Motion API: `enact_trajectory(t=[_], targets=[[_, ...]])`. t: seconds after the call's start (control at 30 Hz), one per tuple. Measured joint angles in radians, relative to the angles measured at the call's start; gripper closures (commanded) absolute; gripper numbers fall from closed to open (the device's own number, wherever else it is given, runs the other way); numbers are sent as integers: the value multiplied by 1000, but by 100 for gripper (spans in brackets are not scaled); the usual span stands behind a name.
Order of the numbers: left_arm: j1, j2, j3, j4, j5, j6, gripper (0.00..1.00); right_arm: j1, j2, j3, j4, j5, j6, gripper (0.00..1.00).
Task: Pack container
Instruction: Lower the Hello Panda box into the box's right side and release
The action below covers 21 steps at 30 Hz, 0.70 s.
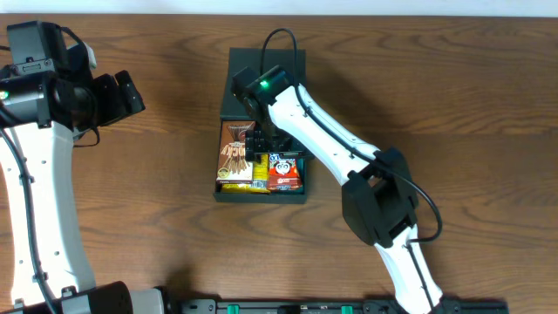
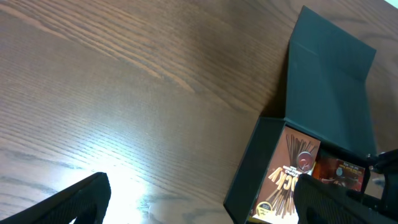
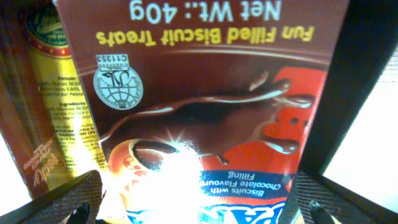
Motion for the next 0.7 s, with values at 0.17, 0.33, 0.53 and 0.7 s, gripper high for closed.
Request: enact_trajectory(t=[0.17, 0.33, 0.53, 0.7], targets=[[0, 0, 0, 0, 0, 0, 5, -5, -1, 51, -23, 3, -63, 1], [0, 0, 0, 0, 0, 0, 4, -29, -40, 142, -23, 4, -144, 60], [0, 0, 0, -3, 0, 0, 5, -61, -138, 163, 21, -49, -319, 99], [0, 0, 0, -10, 0, 0, 5, -88, -144, 2, 151, -201, -449, 99]])
